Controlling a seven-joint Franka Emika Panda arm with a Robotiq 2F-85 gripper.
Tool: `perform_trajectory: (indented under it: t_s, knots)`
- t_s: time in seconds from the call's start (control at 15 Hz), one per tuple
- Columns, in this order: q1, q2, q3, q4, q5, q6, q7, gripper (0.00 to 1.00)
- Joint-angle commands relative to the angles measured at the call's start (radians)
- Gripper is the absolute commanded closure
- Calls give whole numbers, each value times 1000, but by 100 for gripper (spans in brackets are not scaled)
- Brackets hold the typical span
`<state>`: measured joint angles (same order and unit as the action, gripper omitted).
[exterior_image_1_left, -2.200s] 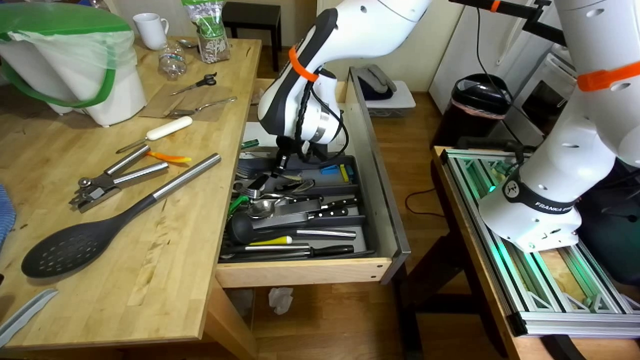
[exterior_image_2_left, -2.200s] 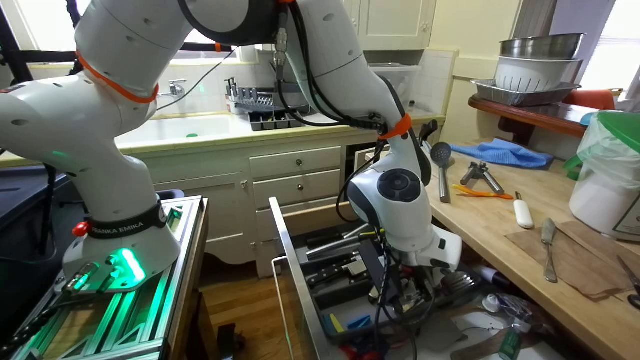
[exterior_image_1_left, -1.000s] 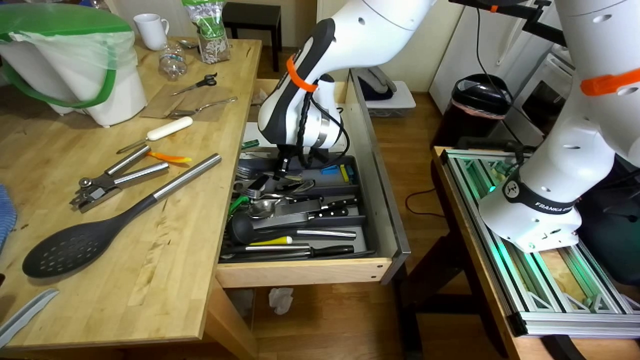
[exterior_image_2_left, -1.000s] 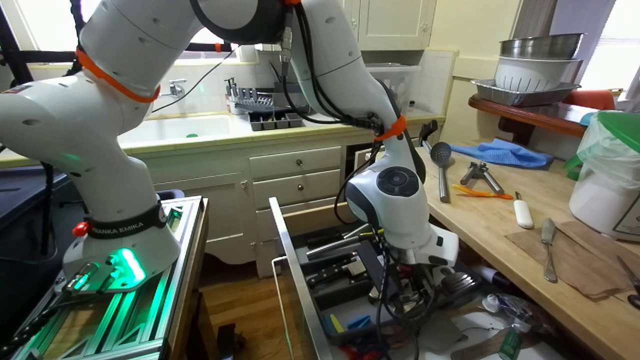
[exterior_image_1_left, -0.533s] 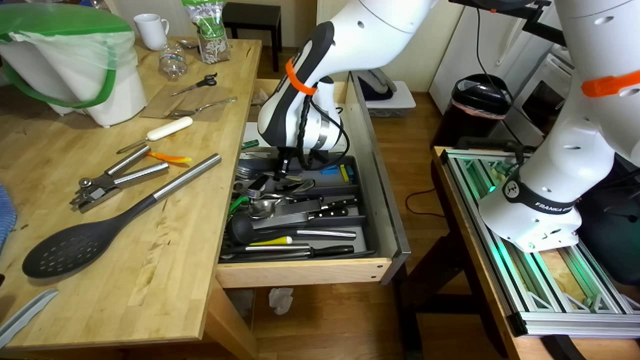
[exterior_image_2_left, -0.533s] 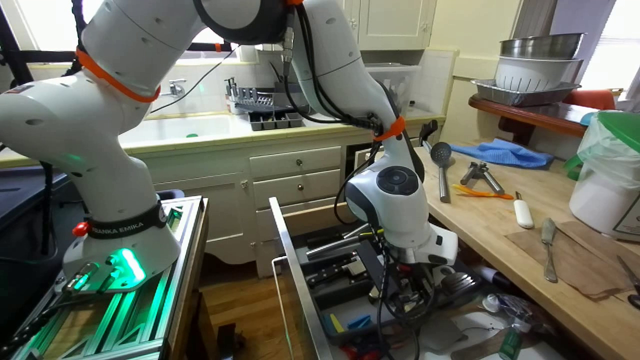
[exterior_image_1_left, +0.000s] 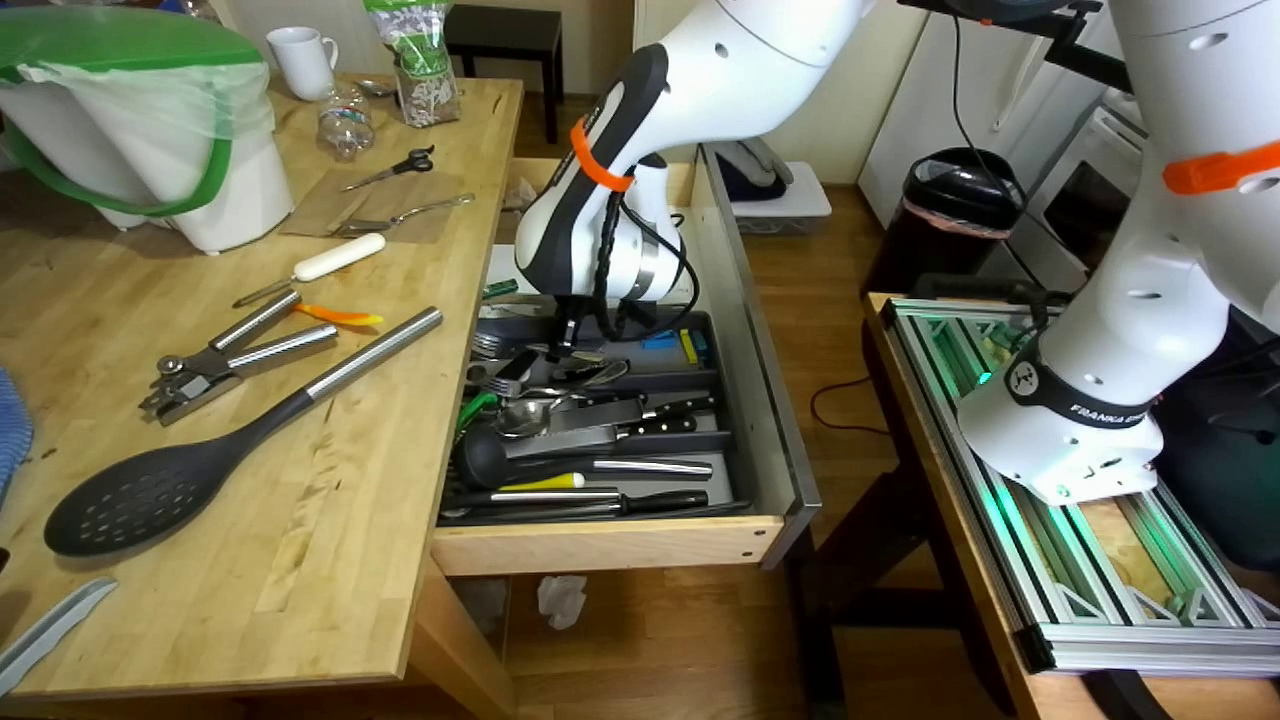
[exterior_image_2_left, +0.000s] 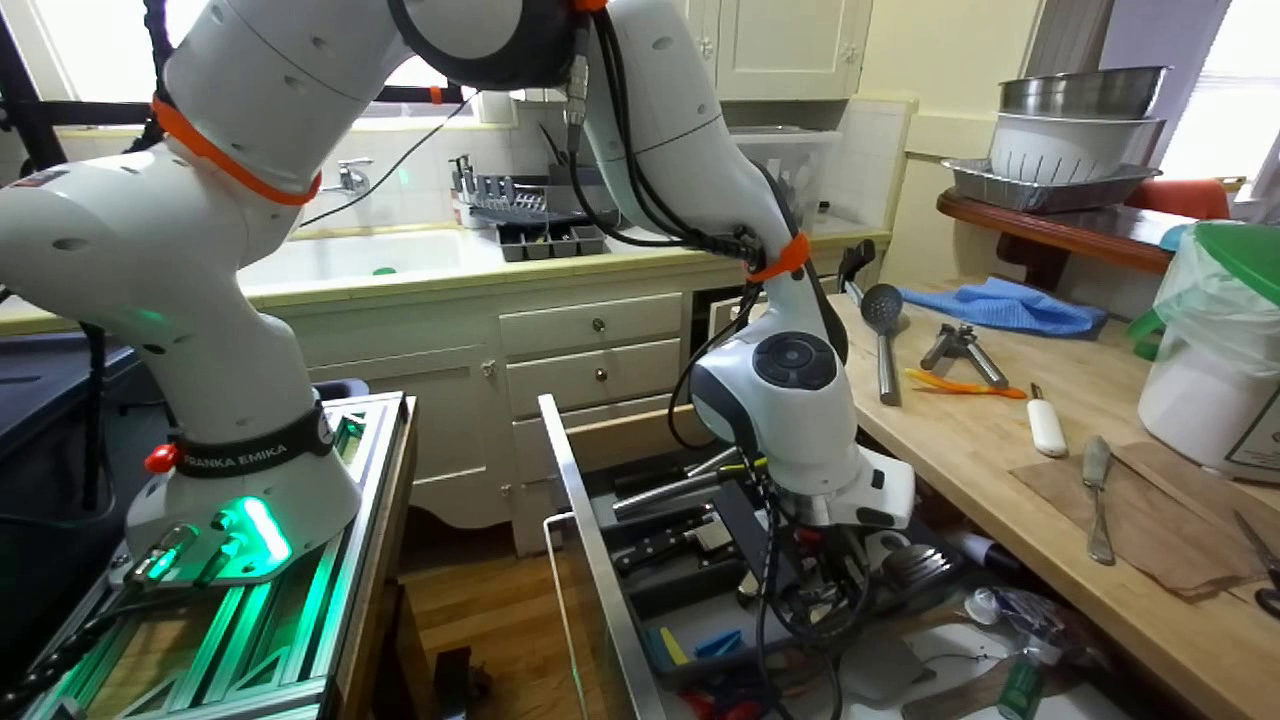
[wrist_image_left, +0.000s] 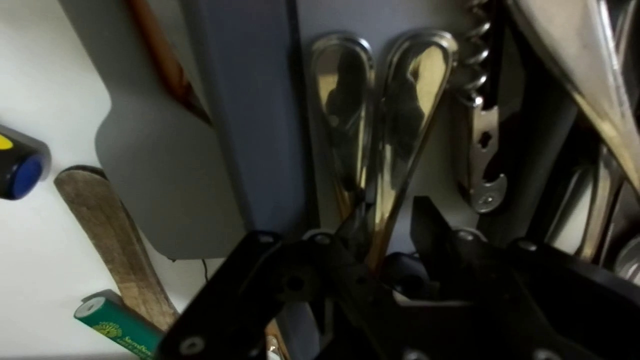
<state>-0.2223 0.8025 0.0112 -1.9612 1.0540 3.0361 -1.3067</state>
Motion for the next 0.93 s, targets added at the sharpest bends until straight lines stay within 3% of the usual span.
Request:
perform_trajectory:
  t_s: [0.0, 0.07, 0.27, 0.53, 0.6, 0.87]
  knots:
    - [4, 54, 15, 26, -5, 11, -18, 50]
    - [4, 55, 14, 27, -5, 13, -21, 52]
    - [2, 59, 22, 29, -3, 16, -30, 37]
    - [-1, 66, 22, 39, -2, 17, -39, 41]
    - [0, 65, 22, 39, -3, 16, -41, 59]
    - [0, 59, 22, 40, -2, 19, -52, 80]
